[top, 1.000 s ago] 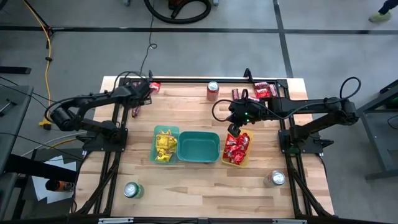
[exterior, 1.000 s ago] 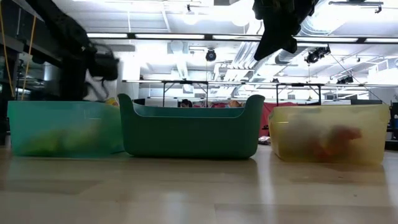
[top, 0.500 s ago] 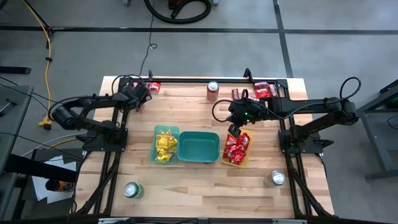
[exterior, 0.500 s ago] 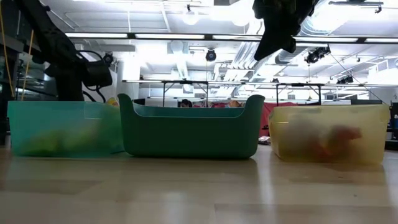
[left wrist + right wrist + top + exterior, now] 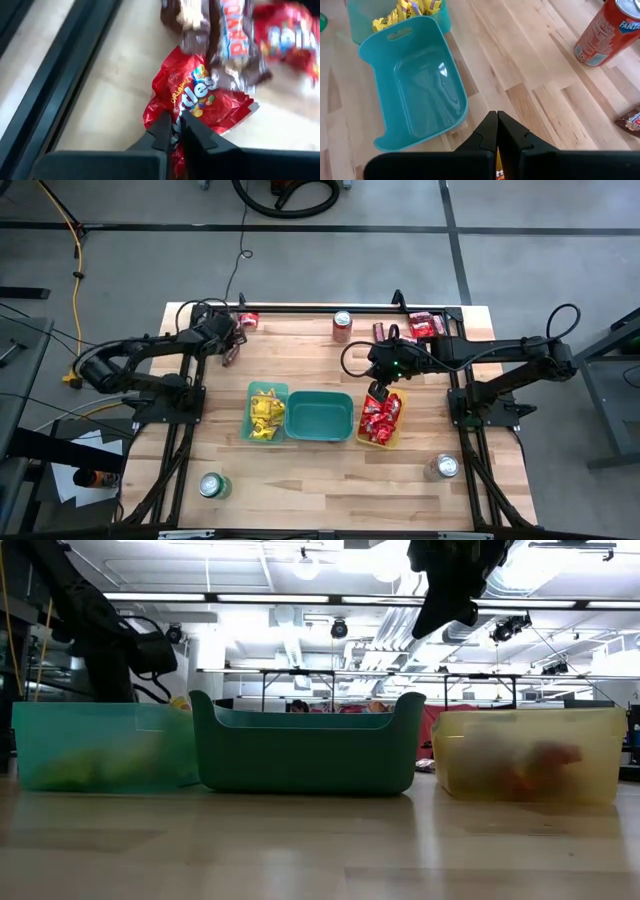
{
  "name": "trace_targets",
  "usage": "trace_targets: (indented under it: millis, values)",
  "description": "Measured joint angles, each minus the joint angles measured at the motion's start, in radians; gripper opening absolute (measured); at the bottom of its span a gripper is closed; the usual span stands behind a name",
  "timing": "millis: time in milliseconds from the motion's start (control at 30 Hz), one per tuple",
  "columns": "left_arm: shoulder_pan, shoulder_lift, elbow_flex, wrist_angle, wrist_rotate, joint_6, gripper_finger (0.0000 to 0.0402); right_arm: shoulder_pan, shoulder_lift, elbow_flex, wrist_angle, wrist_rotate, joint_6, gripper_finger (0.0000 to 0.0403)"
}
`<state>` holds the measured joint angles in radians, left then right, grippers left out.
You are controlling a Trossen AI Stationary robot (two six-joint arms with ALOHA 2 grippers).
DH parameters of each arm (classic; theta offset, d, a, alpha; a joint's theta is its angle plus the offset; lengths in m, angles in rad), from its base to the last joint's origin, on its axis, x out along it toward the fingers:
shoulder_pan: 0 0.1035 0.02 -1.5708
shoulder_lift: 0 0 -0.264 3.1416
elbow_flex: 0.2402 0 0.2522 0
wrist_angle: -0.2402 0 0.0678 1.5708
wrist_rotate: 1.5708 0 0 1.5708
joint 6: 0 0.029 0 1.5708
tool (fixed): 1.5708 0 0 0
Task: Sort candy
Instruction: Put the red candy into the yellow bin
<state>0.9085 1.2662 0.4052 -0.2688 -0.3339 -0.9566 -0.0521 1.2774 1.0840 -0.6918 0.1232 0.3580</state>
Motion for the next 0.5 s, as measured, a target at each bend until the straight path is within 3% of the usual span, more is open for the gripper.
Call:
trace_targets:
  millis: [367, 500]
  values:
    - [0.000, -0.386, -0.001, -0.250, 0.153, 0.175, 0.0002, 0.000, 0.000, 0.000, 0.005, 0.000, 0.018, 0.0000]
    - [-0.001, -0.513, -0.001, -0.318, 0.307, 0.196, 0.0001, 0.000, 0.000, 0.000, 0.021, 0.000, 0.026, 0.0000]
